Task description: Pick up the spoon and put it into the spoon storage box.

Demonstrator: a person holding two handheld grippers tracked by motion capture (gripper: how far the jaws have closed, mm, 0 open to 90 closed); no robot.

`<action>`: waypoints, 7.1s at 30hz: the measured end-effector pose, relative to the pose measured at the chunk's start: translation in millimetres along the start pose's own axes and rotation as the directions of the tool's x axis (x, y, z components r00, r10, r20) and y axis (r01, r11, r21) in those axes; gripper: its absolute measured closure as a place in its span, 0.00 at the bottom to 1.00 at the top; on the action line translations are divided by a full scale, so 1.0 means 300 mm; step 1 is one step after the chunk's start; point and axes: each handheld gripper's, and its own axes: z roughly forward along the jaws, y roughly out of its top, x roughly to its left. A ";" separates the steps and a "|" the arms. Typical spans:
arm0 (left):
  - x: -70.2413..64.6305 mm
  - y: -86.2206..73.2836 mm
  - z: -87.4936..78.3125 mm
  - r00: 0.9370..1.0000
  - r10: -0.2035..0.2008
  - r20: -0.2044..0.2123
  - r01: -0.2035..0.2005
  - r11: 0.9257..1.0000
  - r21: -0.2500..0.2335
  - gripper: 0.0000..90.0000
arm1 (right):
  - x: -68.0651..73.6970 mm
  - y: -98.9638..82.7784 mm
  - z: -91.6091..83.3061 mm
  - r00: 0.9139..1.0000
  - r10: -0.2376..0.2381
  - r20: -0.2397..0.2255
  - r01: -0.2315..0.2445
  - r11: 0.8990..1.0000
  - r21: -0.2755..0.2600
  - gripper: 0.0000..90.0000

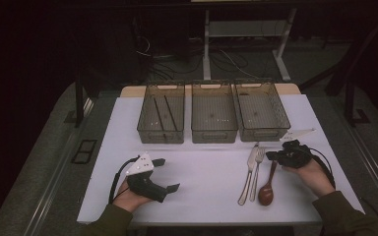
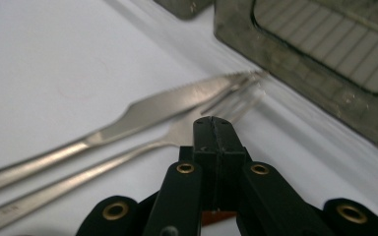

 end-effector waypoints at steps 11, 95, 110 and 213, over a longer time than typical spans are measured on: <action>0.000 0.000 -0.002 1.000 -0.002 0.000 0.002 1.000 -0.001 0.00 | -0.007 -0.018 0.030 1.000 0.014 0.017 -0.015 0.998 0.067 0.99; -0.003 0.000 0.003 1.000 0.002 0.002 -0.002 1.000 0.007 0.00 | 0.187 -0.118 -0.060 0.948 -0.164 -0.272 0.169 0.986 -0.004 0.49; -0.003 0.000 0.003 1.000 0.005 0.000 -0.005 1.000 0.008 0.00 | 0.202 -0.143 -0.051 0.928 -0.223 -0.298 0.245 0.969 0.037 0.49; 0.004 -0.002 -0.007 1.000 -0.001 -0.007 0.001 1.000 0.008 0.00 | 0.128 0.181 -0.058 0.987 -0.104 -0.126 0.069 0.964 -0.255 0.93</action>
